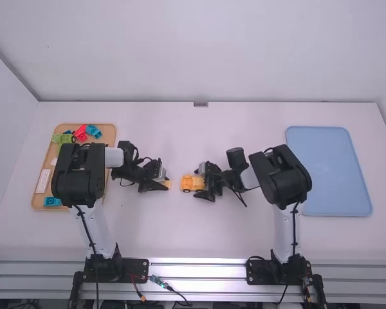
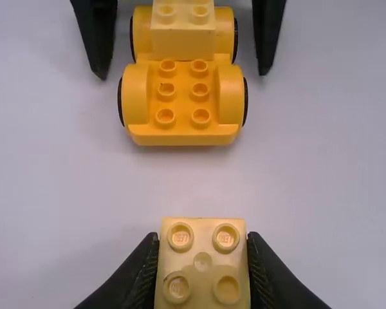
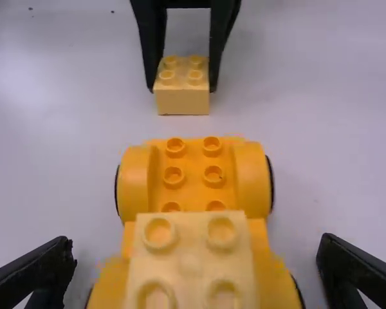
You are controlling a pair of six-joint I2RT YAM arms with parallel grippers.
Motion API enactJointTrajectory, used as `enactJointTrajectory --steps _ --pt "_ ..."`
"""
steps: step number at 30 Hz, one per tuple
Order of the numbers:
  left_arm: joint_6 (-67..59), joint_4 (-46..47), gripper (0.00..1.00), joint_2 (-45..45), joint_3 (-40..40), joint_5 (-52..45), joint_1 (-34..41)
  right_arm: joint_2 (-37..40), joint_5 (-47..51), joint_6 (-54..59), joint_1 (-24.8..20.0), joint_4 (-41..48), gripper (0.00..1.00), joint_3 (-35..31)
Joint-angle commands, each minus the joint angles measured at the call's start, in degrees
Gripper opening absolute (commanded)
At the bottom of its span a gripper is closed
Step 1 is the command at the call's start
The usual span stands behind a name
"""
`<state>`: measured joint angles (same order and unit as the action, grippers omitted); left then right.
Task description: Assemble lego blocks to make yellow taxi
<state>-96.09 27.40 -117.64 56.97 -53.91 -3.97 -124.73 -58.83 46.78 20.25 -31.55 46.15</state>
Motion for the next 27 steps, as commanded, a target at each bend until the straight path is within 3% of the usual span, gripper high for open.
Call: enactJointTrajectory --steps 1,8,14,19,27 --pt "-0.8 0.5 0.26 -0.5 0.7 -0.6 -0.2 -1.1 -1.6 -0.5 -0.5 -0.8 0.96 -0.1" --pt "-0.9 3.5 0.26 -0.5 2.6 -0.7 -0.2 -1.1 -0.5 -2.1 0.4 -5.5 0.9 -2.4" --pt "-1.1 6.6 0.22 -0.5 4.8 -0.6 -0.2 -1.1 1.9 -3.5 0.7 -8.5 0.78 -3.9" --pt "-0.9 6.5 0.15 -0.5 5.2 -0.8 0.0 -1.1 1.9 -3.4 0.8 -7.1 0.65 -3.3" --pt "-0.8 6.3 0.02 -0.5 5.2 -3.9 2.0 -1.1 1.8 -3.3 0.8 -3.8 0.61 -1.6"
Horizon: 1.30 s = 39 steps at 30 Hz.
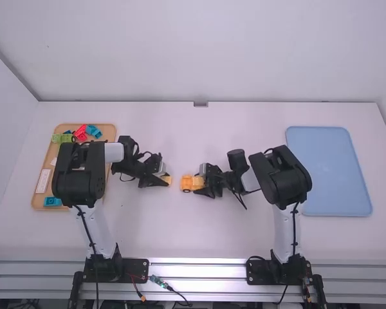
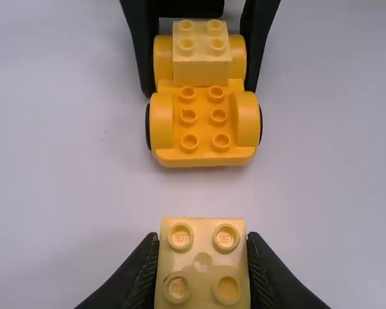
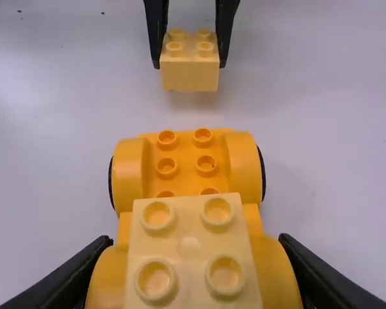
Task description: Assemble lego blocks to make yellow taxi
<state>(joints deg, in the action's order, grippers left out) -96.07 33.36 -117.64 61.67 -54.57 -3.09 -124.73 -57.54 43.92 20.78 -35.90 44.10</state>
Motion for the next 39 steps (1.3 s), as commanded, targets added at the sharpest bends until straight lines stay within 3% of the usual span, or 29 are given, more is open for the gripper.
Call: enactJointTrajectory --steps 1,7,17,26,39 --pt "-0.8 0.3 0.02 -0.5 0.6 -3.3 1.3 -1.1 0.5 -0.4 0.3 0.5 0.61 0.3" --pt "7.8 1.2 0.02 -0.2 4.1 -0.4 3.1 -1.1 0.6 -0.4 0.3 0.4 0.64 0.2" --pt "8.2 5.2 0.02 3.7 6.5 -0.5 6.9 -1.1 0.6 -0.4 0.3 0.2 0.66 0.3" --pt "20.5 -13.2 0.02 9.7 -3.7 2.9 12.7 -1.1 0.6 -0.4 -0.1 0.5 0.67 0.5" --pt "23.5 -24.1 0.02 10.5 -10.1 -1.8 12.2 -1.1 0.6 -0.4 -0.2 0.5 0.67 0.5"
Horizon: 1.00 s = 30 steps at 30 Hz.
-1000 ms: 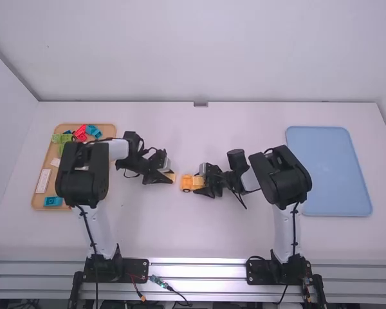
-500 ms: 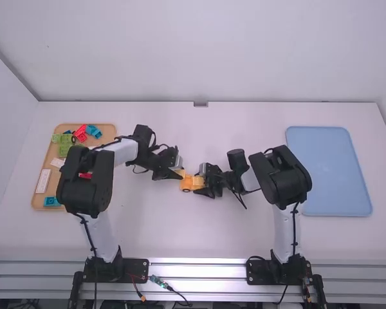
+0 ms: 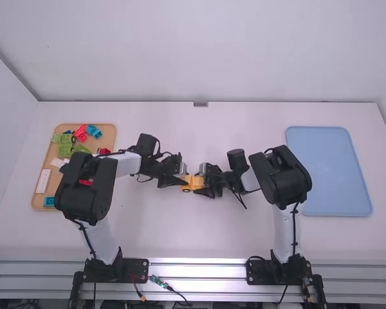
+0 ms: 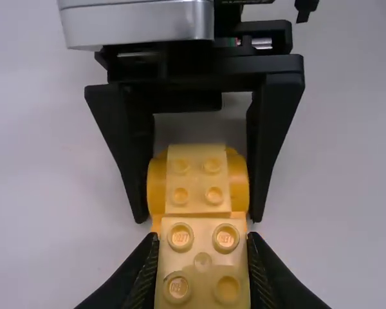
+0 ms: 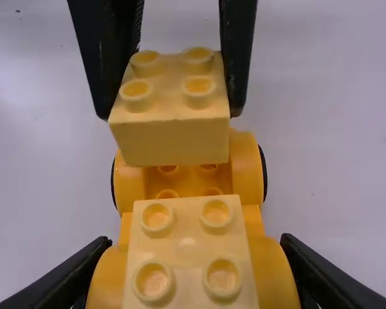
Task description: Assemble lego blocks to make yellow taxi
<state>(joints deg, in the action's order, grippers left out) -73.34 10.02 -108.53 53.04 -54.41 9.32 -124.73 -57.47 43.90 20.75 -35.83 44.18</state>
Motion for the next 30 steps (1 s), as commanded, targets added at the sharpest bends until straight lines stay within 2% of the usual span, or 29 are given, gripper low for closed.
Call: enactJointTrajectory --steps 1,8,30 --pt "0.8 -1.4 0.02 1.4 -1.9 -2.2 -0.2 -1.1 0.5 -0.4 -0.2 0.4 0.67 0.4" --pt "5.0 -5.9 0.02 1.4 -3.6 -1.7 -0.2 -1.1 0.5 -0.4 -0.2 0.5 0.67 0.4" --pt "5.0 -6.4 0.02 1.4 -3.7 -0.4 1.6 -1.1 0.3 -0.4 0.5 0.4 0.67 0.4"
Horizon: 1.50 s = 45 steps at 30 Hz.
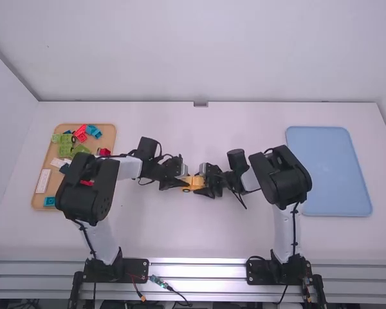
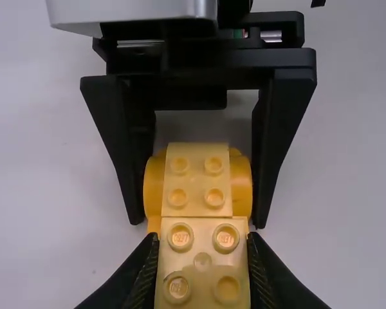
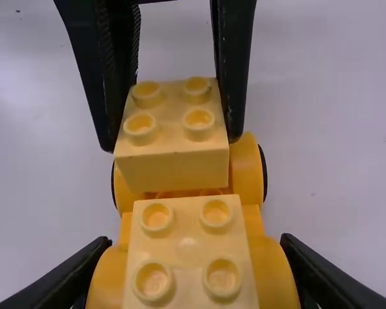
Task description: Assemble lego blocks to make yellow taxi
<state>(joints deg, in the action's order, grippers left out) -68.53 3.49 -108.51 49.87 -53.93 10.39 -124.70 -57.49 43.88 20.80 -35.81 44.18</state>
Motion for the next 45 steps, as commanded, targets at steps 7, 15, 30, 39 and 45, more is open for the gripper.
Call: enactJointTrajectory --steps 7,15,30,39,45 --pt "0.2 0.1 0.02 1.3 -0.6 -0.7 0.6 -1.1 0.6 0.5 1.8 0.4 0.67 0.5" --pt "0.2 1.0 0.02 1.3 -0.7 -0.6 0.9 -1.1 0.6 0.5 1.7 0.3 0.66 1.0" --pt "0.2 2.3 0.02 1.3 -0.7 -0.6 0.9 -1.1 3.1 0.5 1.7 -0.2 0.52 0.8" --pt "0.2 2.9 0.02 1.3 -0.7 -0.6 0.8 -1.1 3.1 -0.6 1.6 0.4 0.48 1.7" --pt "0.1 3.5 0.04 1.3 -0.7 -0.4 0.9 -1.1 3.1 -0.2 1.8 0.4 0.49 1.6"
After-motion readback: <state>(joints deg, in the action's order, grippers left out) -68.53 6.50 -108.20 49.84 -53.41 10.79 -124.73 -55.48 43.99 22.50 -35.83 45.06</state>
